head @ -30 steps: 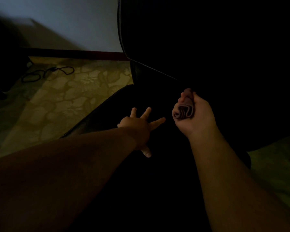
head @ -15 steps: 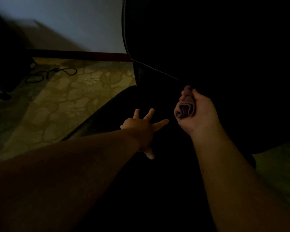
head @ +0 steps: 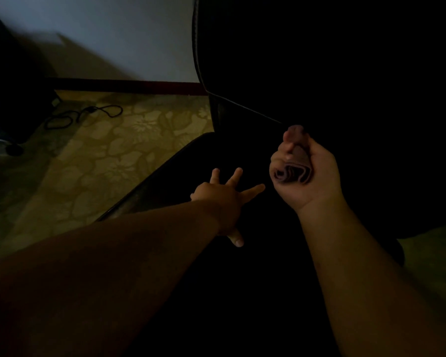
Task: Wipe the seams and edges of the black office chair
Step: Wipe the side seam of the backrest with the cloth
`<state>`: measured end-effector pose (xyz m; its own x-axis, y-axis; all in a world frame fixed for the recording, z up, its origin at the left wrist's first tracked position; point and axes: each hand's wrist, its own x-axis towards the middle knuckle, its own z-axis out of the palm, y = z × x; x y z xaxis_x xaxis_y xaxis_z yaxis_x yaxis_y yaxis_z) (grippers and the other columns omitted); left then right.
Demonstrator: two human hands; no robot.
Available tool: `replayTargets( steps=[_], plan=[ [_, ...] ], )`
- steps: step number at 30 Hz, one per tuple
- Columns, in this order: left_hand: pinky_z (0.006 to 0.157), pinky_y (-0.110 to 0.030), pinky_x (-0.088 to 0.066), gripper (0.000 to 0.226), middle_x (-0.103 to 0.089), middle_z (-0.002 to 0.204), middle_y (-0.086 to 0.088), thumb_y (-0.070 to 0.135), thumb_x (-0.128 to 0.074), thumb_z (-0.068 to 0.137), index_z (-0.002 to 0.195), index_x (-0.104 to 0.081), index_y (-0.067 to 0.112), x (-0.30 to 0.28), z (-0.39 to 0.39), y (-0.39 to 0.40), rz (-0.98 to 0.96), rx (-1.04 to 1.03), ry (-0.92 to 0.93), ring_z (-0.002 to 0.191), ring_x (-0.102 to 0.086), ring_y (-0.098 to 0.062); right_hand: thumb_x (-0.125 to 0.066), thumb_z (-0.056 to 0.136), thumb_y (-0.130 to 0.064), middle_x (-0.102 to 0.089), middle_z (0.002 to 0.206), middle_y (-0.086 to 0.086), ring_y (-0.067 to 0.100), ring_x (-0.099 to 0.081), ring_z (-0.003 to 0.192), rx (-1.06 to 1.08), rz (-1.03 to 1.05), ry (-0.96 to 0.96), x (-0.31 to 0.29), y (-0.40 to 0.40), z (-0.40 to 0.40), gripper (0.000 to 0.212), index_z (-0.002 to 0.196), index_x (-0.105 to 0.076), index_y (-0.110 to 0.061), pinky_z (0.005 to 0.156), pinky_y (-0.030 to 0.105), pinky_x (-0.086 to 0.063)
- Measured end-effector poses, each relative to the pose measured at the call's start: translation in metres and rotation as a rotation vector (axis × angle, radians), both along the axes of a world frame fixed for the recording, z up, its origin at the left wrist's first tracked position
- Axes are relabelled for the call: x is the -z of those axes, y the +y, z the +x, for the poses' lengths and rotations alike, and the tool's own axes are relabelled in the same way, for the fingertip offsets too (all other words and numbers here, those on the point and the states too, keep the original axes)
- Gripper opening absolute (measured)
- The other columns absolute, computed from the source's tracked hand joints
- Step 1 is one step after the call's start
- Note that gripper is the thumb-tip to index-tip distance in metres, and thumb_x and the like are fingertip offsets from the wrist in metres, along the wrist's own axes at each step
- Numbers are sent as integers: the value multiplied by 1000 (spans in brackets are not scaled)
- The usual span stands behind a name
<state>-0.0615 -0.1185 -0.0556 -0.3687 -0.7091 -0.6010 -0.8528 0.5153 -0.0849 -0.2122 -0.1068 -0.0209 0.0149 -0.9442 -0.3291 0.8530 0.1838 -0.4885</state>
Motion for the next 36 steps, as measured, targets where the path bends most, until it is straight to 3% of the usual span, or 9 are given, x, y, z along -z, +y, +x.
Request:
replayTargets(
  steps=[3,8,12,15,19,24,30,36],
  plan=[
    [100,-70,-44,134,31,164,7,71,-81,62,144,25,62,-1,0,0,-8,-3,-3,150,16,-50,-37,105,-35,-49,70,-5,5,-44,43,56,98,119,2,-6,2,30,90,-56,-16,41,16,-37],
    [100,-70,-44,134,31,164,6,71,-81,62,145,24,60,-1,0,0,-1,5,2,149,17,-50,-36,105,-36,-50,65,-5,5,-41,44,-11,24,18,-1,-3,0,34,88,-58,-15,40,17,-33],
    [100,-68,-45,133,31,164,4,73,-78,64,145,26,60,-2,1,-1,-4,31,-9,149,16,-51,-37,105,-35,-48,71,-7,4,-46,40,46,108,135,3,-10,2,31,88,-56,-19,40,15,-37],
    [101,-68,-45,132,32,163,3,73,-77,65,146,26,58,-3,1,-1,2,38,-8,148,16,-52,-37,104,-36,-49,67,-6,5,-42,44,-43,46,41,4,-7,-2,31,89,-56,-16,41,16,-33],
    [100,-69,-45,133,31,163,3,74,-78,64,145,26,59,-2,1,-2,-2,36,-12,148,17,-53,-38,105,-34,-52,75,-5,5,-45,50,33,101,72,5,-13,0,28,97,-58,-16,41,15,-37],
    [100,-70,-45,134,32,163,5,73,-79,63,145,27,60,0,1,-2,3,24,3,148,18,-51,-37,104,-33,-52,70,-4,5,-43,49,-21,25,-34,0,-8,5,33,87,-58,-14,41,16,-36],
    [100,-67,-46,134,31,164,3,74,-77,63,145,27,59,-1,1,-1,-9,32,-5,149,16,-52,-35,105,-31,-47,71,-4,7,-39,54,-22,41,-22,-4,-13,10,32,84,-54,-15,45,17,-34],
    [102,-67,-43,133,30,164,4,76,-76,64,146,26,59,-5,2,-2,5,48,-3,149,16,-51,-36,106,-33,-46,73,-4,7,-43,47,36,77,35,-5,-15,13,32,85,-54,-17,43,17,-37]
  ],
)
